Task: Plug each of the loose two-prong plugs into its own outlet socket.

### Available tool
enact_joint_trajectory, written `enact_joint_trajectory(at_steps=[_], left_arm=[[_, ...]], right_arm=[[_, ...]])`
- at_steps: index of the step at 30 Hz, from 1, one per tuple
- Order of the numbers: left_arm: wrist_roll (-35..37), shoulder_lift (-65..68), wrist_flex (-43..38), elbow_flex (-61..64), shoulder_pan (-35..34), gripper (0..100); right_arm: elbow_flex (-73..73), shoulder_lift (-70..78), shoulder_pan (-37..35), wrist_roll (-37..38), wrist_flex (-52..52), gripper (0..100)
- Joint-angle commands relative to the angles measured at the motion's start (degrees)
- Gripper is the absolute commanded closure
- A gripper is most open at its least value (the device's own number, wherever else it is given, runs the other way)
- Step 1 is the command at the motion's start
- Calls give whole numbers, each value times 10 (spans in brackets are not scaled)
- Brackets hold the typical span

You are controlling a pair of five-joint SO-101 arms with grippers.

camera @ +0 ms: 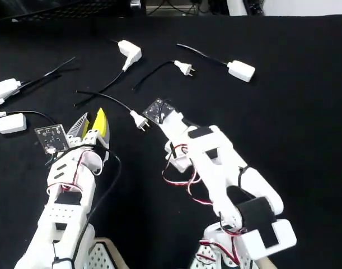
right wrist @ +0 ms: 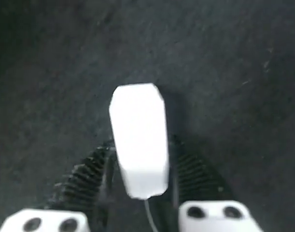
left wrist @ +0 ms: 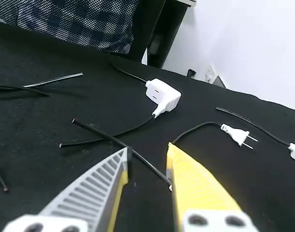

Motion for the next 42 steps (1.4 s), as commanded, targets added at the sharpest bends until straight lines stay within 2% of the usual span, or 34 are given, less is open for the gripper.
enact_joint_trajectory(at_steps=[1,9,14,21,29,38,42], left_arm=[[4,-7,-4,10,-2,855],[4,-7,-4,10,-2,855],[4,-7,-4,10,-2,855],[4,-7,-4,10,-2,855],[4,-7,-4,10,-2,855],[4,-7,-4,10,-2,855],[4,-7,-4,10,-2,855]], right_arm=[[-18,-35,-15,3,21,815],[-22,-156,-40,-21,61,815],[-19,-220,8,-25,56,815],[-13,-181,70,-24,-1,815],[-16,-84,69,0,-11,815],[-13,-89,63,-5,-8,815],[-17,-89,31,-5,25,815]])
